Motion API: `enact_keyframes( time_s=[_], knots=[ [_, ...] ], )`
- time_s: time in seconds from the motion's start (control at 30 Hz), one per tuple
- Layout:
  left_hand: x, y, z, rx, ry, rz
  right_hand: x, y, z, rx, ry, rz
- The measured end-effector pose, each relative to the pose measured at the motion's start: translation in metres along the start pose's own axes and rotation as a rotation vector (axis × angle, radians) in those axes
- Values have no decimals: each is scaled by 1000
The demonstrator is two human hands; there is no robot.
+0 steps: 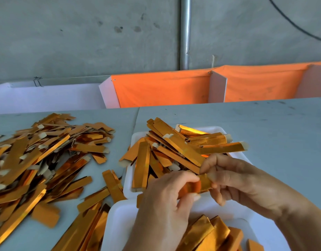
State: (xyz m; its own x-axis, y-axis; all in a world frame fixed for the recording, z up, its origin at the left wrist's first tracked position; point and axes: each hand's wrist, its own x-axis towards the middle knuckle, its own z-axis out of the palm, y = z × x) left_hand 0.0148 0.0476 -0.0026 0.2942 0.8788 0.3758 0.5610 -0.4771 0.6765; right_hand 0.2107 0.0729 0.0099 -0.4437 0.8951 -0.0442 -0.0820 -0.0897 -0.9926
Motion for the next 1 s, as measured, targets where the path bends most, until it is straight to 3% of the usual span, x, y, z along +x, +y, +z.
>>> enact_keyframes(
  time_s=[0.43, 0.67, 1.0],
  knots=[
    [2, 6, -7, -456, -89, 0, 4, 7, -2, 389, -244, -24],
    [2, 7, -7, -444, -115, -34, 6, 8, -2, 252, -91, -37],
    [1, 7, -6, -475, -103, -85, 4, 7, -3, 200, -143, -43]
  ],
)
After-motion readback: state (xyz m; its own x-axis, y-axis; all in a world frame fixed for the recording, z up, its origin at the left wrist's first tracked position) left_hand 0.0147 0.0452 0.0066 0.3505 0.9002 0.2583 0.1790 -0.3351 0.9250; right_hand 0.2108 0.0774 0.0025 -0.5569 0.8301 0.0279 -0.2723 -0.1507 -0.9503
